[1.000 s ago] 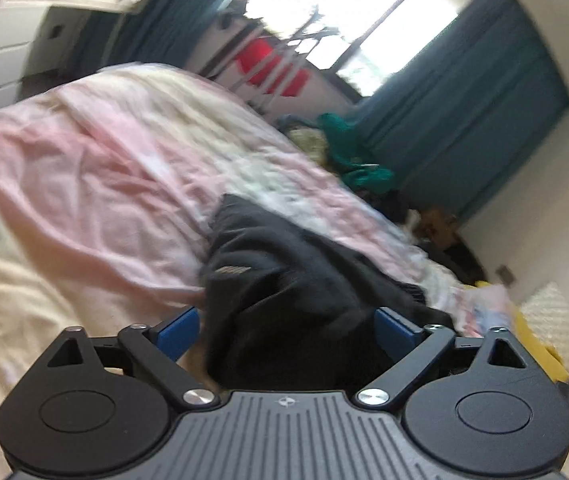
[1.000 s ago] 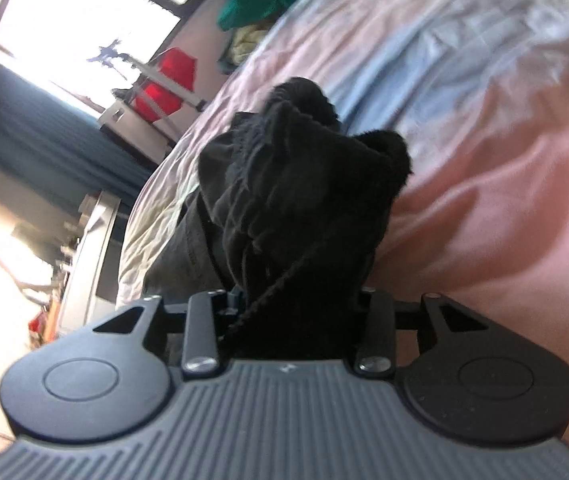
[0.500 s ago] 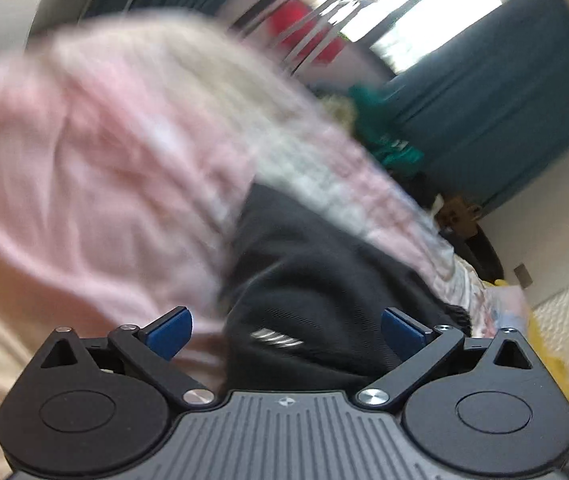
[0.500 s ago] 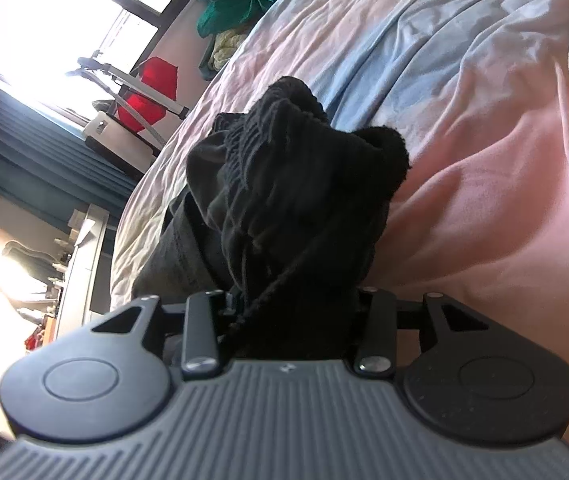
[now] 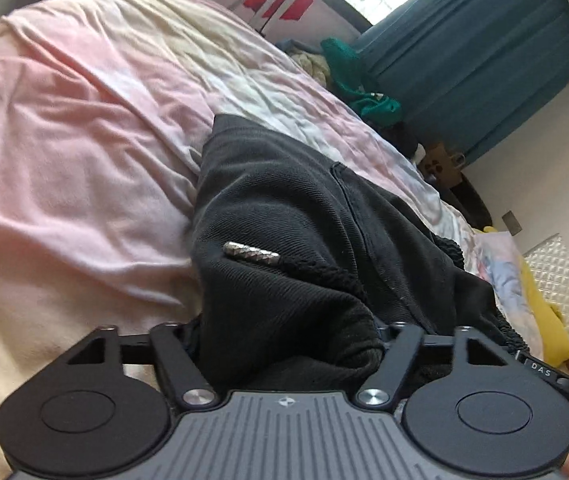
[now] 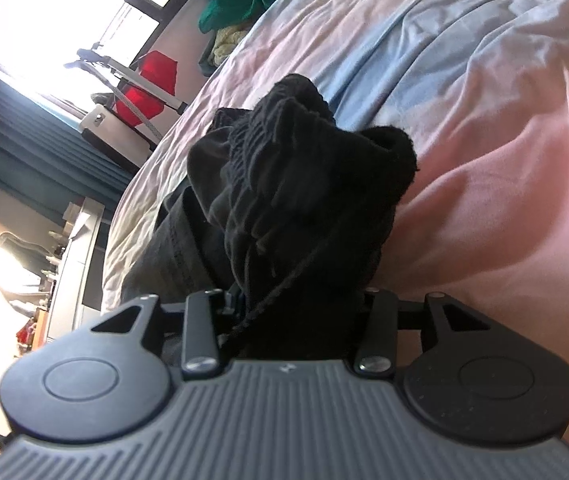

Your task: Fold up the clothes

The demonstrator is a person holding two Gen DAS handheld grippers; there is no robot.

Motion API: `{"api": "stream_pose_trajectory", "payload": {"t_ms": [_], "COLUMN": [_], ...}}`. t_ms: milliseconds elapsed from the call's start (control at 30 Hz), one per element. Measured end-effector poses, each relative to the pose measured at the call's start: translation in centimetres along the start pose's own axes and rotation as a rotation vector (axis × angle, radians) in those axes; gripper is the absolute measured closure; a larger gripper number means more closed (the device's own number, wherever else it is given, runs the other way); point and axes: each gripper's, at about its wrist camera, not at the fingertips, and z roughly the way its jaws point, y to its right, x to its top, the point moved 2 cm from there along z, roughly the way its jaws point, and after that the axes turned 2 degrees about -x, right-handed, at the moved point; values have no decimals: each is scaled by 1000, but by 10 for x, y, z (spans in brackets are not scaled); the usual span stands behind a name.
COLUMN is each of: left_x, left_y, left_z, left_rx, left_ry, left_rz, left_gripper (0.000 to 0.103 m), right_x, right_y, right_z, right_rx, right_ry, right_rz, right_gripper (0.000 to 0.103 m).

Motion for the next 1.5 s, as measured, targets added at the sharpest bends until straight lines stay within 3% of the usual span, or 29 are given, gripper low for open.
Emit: {"api": "stream_pose_trajectory", "payload": {"t_ms": [200,567,667,800,1033,1333,1500], "left_x": [-11,-40,-40,-25,1,27,19], "left_y": [30,98,128,180,278,386,412], "left_z": [-37,-125,-141,-135,-54,170,281], "left_rx": [36,34,23,6,-70,-226,-288], "left_ry": [101,168,179,188,142,62,13], "left_rz": [60,66,81,118,168,212,303], "left_gripper": [56,60,60,61,61,61,60], "right_x": [-2,-21,-15,9,103,265,304], "right_y": [-11,-3,2,9,35,103,160], "right_z": [-16,-95,-119,-148,-173,-134,-93], "right_rx": [10,82,102,127,113,-1,-51], "right_ry": [29,11,3,12,116,317,452], "right_rz": [-31,-6,-12,8,59,77,62], "right_gripper": [67,70,70,70,70,70,70]}}
